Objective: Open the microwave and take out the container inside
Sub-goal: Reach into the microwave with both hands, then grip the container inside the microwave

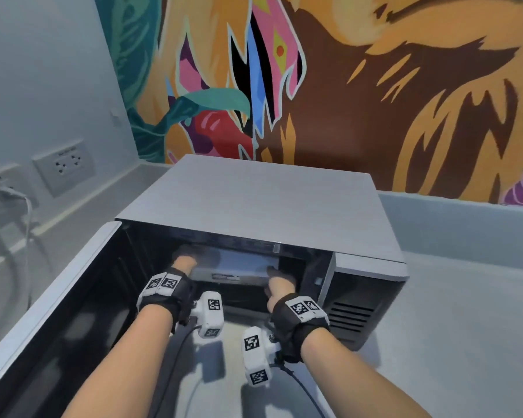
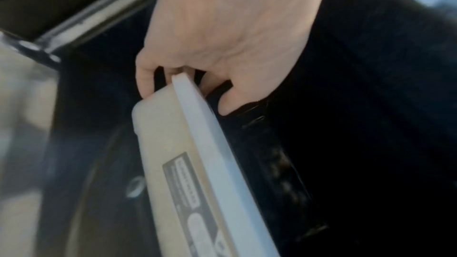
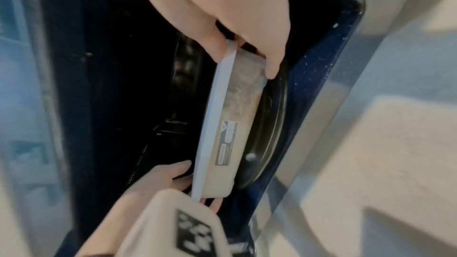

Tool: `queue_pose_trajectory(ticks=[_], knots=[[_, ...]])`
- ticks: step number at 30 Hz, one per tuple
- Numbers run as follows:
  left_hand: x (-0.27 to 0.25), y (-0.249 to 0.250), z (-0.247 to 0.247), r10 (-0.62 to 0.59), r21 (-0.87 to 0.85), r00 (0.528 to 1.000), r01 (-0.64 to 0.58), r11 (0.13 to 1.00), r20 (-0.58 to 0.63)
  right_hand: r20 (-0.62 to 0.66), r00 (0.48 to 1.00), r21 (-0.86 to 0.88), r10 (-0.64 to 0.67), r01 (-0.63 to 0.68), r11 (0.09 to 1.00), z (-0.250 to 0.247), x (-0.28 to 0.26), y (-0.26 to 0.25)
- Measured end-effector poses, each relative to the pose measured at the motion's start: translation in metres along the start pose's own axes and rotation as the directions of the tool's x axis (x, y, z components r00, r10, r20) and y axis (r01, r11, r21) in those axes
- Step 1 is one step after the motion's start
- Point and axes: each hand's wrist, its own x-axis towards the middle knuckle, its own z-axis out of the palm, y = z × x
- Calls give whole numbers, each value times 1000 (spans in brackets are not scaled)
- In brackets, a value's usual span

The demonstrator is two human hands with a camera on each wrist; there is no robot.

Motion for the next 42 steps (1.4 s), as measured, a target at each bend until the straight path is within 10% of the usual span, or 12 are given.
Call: queue_pose_trajectory(ticks=[4,15,23,29,42], knots=[[-13,-25,5,-46,52,971,60,997,-235,73,991,142,-108,97,985,-16,-27,23],[-169,-154,24,18,-212,925,-106,971,-380,311,921,90,-236,218,972,-136,-121,116],[-271,-155,154,150,-293,987,-162,942,-65,121,974,145,-191,173,974,-316,-127,154],[-304,-130,254,250,-220,929,-194,956,271,-102,983,171,-150,165,971,-425,-104,155],[-289,-92,315,188,-203,892,-111,973,412,-277,946,67,-168,194,979,-450,-55,123]])
